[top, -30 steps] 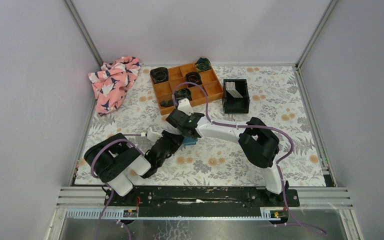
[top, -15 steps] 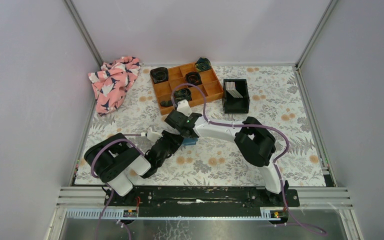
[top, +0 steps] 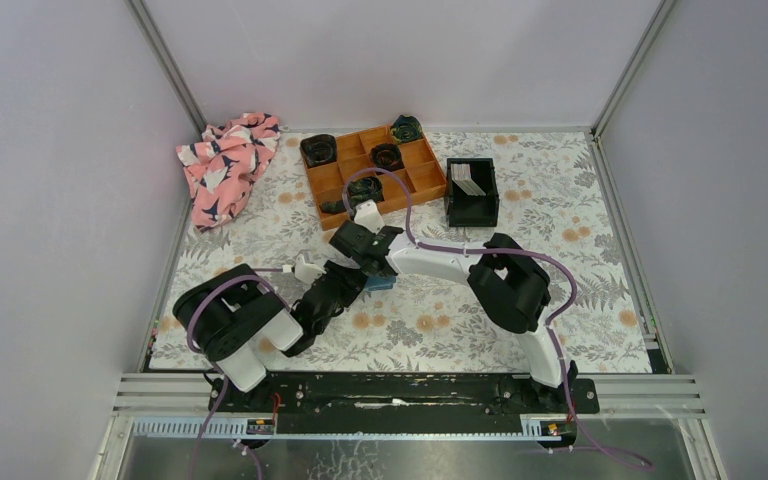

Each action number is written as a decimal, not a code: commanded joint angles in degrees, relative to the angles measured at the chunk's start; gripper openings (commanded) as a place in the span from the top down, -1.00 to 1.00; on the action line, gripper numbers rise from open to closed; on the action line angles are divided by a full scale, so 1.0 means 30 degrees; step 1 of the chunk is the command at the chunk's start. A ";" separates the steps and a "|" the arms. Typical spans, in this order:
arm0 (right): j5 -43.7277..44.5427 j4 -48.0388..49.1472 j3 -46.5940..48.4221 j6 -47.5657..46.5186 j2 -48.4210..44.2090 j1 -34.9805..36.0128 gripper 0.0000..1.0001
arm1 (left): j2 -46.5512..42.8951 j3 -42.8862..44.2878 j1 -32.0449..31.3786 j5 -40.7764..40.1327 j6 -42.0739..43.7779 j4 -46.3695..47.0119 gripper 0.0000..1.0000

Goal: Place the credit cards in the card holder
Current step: Close the card holder at the center of the board.

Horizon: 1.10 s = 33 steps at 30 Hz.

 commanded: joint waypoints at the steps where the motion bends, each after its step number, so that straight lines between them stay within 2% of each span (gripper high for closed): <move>1: 0.0343 0.0137 0.0530 0.0110 -0.0407 0.0049 0.95 | 0.0974 -0.0434 -0.0212 0.0623 0.0939 -0.3287 0.02; 4: 0.0183 0.0135 0.0592 0.0116 -0.0429 0.0050 1.00 | 0.1098 -0.0390 -0.0207 0.0665 0.0996 -0.3257 0.02; 33: -0.0661 0.0308 0.1442 -0.0184 -0.0285 0.0322 0.99 | 0.1801 -0.0242 -0.0190 0.0902 0.1085 -0.2727 0.03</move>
